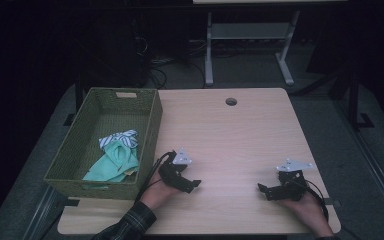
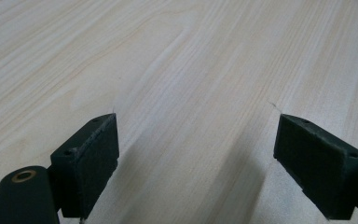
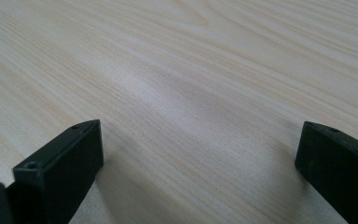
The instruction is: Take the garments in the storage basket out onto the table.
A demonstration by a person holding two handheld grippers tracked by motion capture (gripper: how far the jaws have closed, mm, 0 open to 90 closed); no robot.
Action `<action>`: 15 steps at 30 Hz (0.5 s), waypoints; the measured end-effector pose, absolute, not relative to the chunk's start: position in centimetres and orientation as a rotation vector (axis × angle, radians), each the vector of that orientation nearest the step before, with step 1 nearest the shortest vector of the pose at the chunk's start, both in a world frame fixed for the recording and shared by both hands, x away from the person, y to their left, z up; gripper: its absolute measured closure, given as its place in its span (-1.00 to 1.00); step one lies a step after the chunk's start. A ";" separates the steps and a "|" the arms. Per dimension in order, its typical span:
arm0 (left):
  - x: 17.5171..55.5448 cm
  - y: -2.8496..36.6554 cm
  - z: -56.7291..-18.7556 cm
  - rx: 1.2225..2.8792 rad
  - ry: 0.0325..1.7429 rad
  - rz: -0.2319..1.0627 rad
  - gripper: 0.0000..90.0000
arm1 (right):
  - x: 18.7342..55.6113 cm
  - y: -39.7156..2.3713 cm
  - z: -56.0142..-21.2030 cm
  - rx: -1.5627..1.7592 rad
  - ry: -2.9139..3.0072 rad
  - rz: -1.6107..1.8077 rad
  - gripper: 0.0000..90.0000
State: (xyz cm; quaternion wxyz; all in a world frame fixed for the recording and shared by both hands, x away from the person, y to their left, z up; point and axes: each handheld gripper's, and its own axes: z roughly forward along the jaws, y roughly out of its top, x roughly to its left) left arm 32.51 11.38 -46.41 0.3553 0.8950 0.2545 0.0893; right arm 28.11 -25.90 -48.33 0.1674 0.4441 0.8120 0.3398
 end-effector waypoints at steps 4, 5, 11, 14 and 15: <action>32.5 11.3 -46.3 2.312 0.664 0.225 -0.71 | 28.1 -25.9 -48.3 1.262 2.311 0.964 -0.99; 32.5 11.3 -46.2 2.313 0.660 0.224 -0.71 | 28.1 -25.9 -48.3 1.261 2.311 0.964 -0.99; 32.6 11.4 -45.8 2.310 0.662 0.223 -0.71 | 28.1 -25.9 -48.3 1.261 2.311 0.965 -0.99; 32.6 11.4 -45.8 2.306 0.660 0.219 -0.71 | 28.1 -25.9 -48.3 1.261 2.311 0.963 -0.99; 32.6 11.4 -45.6 2.308 0.657 0.220 -0.70 | 28.1 -25.9 -48.3 1.261 2.311 0.963 -0.99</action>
